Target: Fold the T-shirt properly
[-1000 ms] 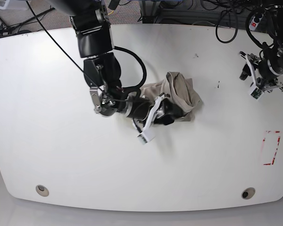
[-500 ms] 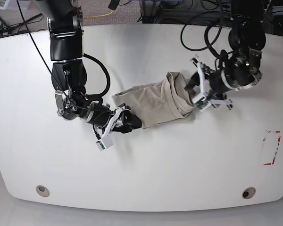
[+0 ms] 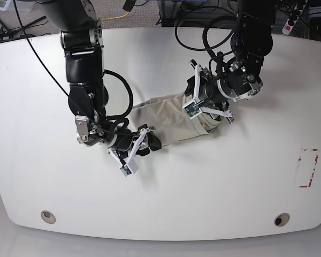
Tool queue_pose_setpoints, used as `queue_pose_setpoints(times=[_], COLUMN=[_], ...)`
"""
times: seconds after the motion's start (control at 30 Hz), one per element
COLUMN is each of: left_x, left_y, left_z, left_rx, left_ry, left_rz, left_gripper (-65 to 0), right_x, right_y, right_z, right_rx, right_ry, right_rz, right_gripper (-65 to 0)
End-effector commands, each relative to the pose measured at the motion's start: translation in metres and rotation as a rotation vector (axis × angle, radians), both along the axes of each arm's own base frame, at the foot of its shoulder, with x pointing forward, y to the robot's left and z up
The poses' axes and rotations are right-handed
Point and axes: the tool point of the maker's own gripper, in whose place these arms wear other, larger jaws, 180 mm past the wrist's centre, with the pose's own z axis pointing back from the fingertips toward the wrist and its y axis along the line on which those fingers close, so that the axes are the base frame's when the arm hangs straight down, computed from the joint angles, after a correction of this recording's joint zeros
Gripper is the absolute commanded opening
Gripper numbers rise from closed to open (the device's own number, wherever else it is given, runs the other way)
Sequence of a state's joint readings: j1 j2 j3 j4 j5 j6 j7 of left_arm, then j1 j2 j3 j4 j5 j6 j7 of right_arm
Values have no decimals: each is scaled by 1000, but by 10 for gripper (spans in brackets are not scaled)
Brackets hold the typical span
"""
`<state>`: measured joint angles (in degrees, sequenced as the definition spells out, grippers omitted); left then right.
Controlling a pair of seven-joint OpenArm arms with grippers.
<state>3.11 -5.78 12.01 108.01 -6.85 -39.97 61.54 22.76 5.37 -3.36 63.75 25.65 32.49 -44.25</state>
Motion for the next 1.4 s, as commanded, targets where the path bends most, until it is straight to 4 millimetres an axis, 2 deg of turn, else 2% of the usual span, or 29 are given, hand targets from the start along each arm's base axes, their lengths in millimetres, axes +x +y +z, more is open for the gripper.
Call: queue_pose_setpoints(times=[0.0,0.17,0.27,0.33,0.4,0.63,0.9,0.97,1.1,1.23,1.37], left_x=[5,11,10,17,22,46,69,74,90,105,103], left_y=[2,19,28,35,51,81,108,110,110,116,126], left_z=[-1,-8,-22,-26,-32,-27,-34,-32,-18,13,36], left_rx=[-4,48,71,85,123,169,180,174,163,150,175], left_ry=[-2,8,49,58,73,39,53,46,6,-86,-133], left_rz=[4,4,14,25,36,56,92,98,105,135,175], left_gripper=[-397,-397,-397,-397,-397,-397,-397,-397,-397,-397,-397], right_x=[16,9,2,-3,-9,-38,-73,-80,-89,-88,-84], right_y=[-7,-11,-14,-19,-32,-30,-25,-23,-17,-17,-21], right_z=[9,-5,-14,-18,-18,-17,-11,-8,11,23,24], right_rx=[-20,-73,-86,-93,-116,-149,-168,-167,-190,-217,-233], right_ry=[-57,-57,-44,-38,-51,-70,-93,-96,-140,-168,-175], right_rz=[-15,-4,-4,-7,-9,26,62,72,101,114,111], right_gripper=[-388,-388,-388,-388,-388,-388,-388,-388,-388,-388,-388])
